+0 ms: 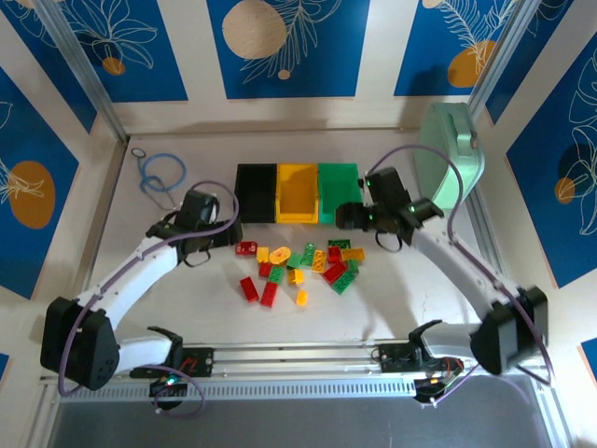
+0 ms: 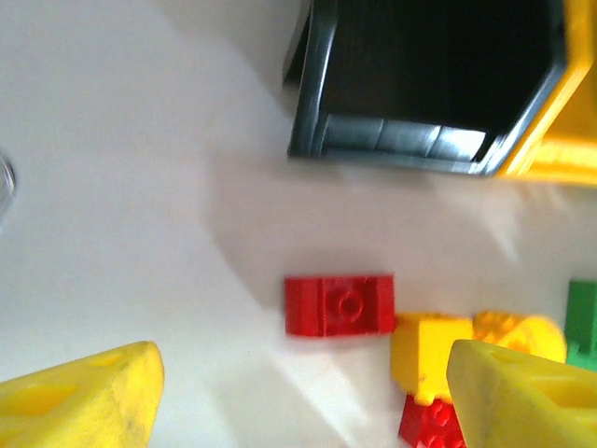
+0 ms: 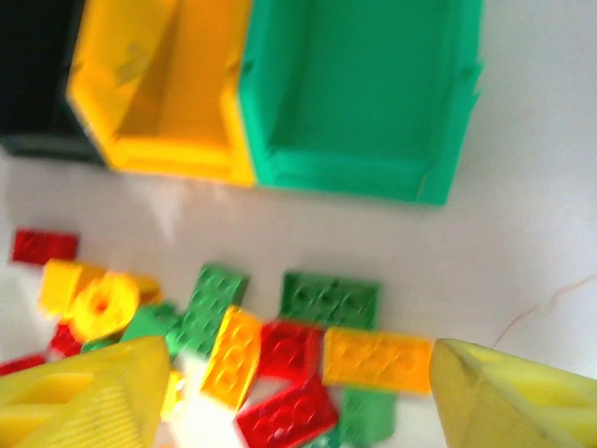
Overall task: Sort the legos into containers by color
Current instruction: Pick up the lego from the center of the table.
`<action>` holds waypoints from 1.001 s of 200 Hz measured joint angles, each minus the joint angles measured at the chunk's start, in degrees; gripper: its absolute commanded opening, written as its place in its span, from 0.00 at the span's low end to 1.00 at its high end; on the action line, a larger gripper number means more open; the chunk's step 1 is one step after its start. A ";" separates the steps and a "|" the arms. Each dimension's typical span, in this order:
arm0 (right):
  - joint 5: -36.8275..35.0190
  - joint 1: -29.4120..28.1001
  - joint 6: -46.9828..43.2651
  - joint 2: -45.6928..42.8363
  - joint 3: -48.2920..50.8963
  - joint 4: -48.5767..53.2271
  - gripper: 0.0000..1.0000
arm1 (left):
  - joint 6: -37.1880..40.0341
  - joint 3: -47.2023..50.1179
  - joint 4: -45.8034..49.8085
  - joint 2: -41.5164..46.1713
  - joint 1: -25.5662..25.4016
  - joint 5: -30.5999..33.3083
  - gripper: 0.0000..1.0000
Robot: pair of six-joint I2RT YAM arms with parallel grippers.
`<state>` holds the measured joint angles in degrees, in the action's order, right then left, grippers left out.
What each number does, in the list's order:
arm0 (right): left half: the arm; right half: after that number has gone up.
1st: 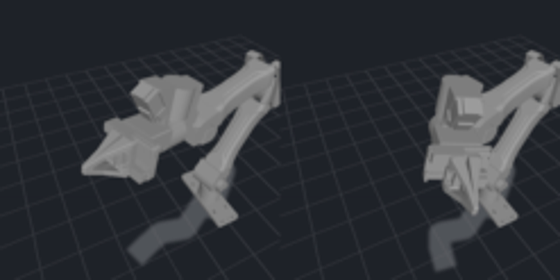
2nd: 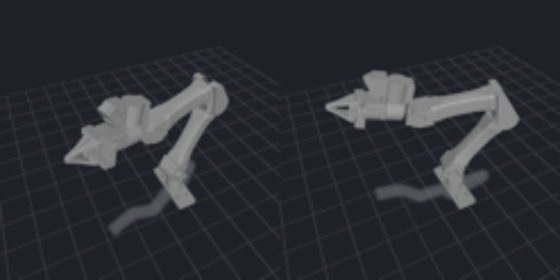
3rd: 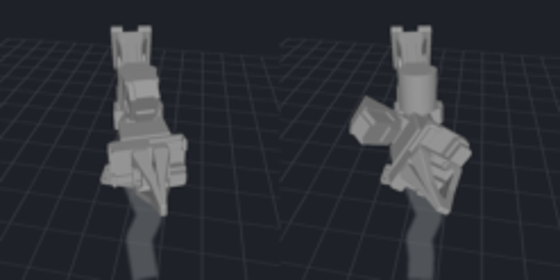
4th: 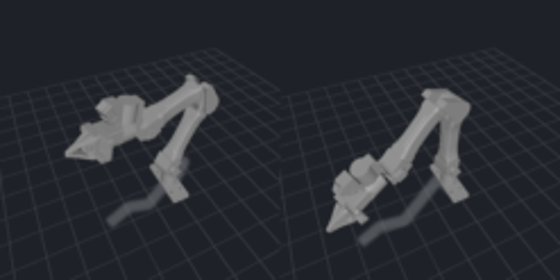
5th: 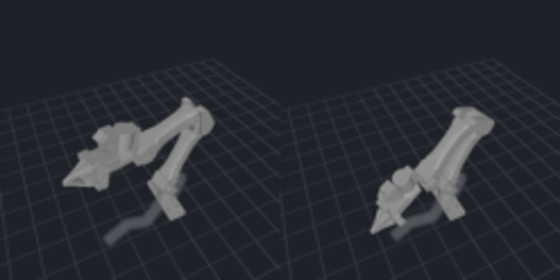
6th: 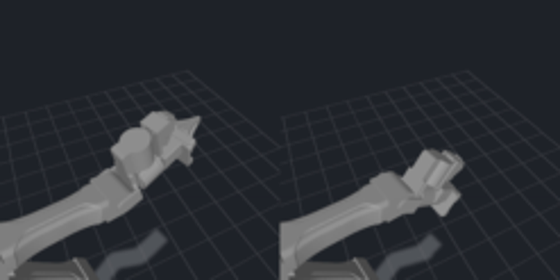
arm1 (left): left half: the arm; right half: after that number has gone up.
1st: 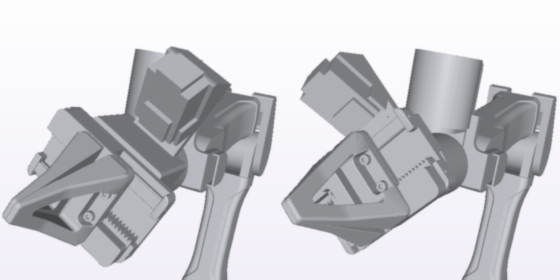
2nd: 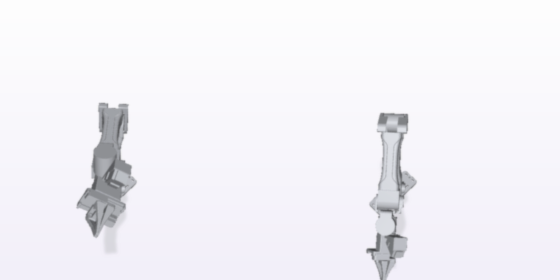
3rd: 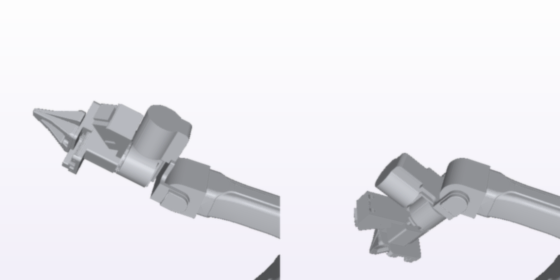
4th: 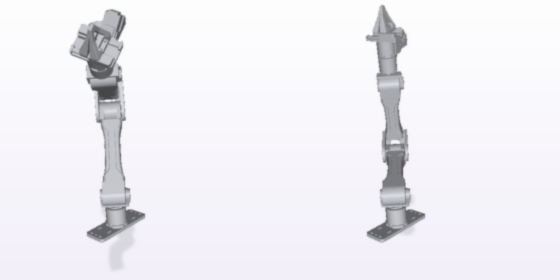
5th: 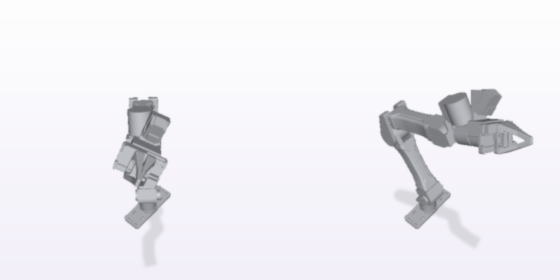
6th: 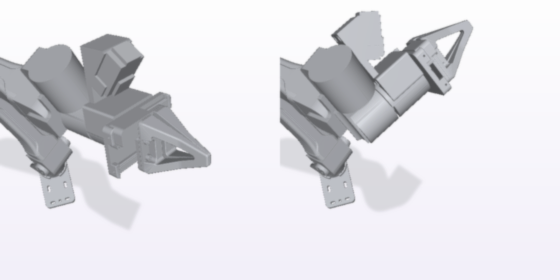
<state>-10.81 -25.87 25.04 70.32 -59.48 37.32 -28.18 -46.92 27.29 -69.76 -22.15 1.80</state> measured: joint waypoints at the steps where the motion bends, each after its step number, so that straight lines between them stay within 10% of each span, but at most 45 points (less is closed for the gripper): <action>1: 0.11 -0.22 0.13 -0.59 0.55 -0.04 0.81 | -0.02 0.20 -0.02 0.07 0.00 -0.07 0.81; 59: 2.40 -4.20 5.55 -17.81 13.94 0.31 0.90 | -2.16 5.66 -3.61 -1.42 -1.73 -2.93 0.81; 200: 3.37 -5.31 7.45 -18.40 16.87 0.31 0.88 | -5.03 -1.22 -8.94 -19.71 -5.09 -1.36 0.76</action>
<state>-7.44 -31.18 32.49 51.92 -42.61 37.63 -33.21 -48.14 18.35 -89.47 -27.24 0.45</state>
